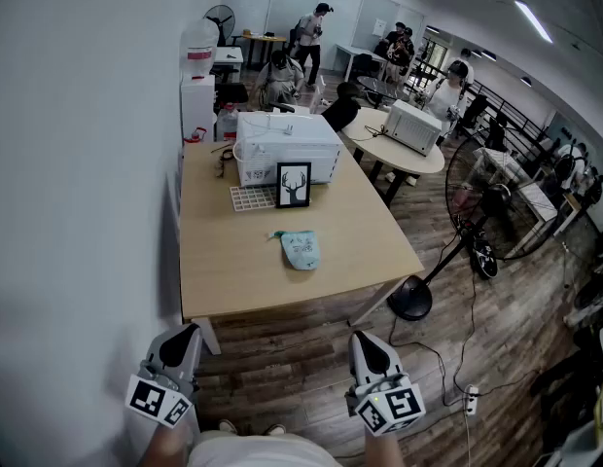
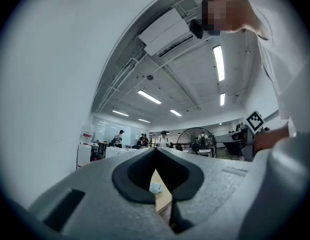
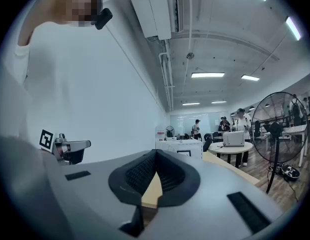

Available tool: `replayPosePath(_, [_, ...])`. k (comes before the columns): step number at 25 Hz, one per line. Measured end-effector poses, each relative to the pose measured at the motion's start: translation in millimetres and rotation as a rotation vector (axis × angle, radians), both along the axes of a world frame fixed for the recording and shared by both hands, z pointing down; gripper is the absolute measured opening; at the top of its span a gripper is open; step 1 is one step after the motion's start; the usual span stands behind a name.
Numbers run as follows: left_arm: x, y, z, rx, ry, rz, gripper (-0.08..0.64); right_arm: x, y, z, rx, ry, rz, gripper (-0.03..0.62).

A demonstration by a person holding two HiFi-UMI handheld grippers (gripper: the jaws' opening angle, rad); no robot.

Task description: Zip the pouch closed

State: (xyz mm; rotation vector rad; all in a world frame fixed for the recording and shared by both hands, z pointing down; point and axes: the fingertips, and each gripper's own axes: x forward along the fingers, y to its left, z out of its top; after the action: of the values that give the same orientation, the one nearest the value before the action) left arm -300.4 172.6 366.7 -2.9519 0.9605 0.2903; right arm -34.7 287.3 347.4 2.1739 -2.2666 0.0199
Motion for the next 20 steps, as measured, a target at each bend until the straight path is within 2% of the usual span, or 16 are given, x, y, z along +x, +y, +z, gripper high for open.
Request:
replayPosePath(16, [15.5,-6.6,1.6,-0.007,0.006,0.030,0.015,12.1,-3.8,-0.8,0.014,-0.025,0.015,0.002])
replayPosePath(17, [17.0,-6.7,1.7,-0.008,0.006,0.032,0.015,13.0,-4.5,-0.8,0.011,-0.024,0.011,0.005])
replayPosePath(18, [18.3,-6.6,1.9,-0.009,0.006,0.033,0.015,14.0,-5.0,-0.7,0.007,-0.024,0.007,0.053])
replayPosePath(20, [19.8,-6.3,2.8,-0.012,0.006,0.035,0.015,16.5,-5.1,-0.3,0.002,-0.022,0.009,0.057])
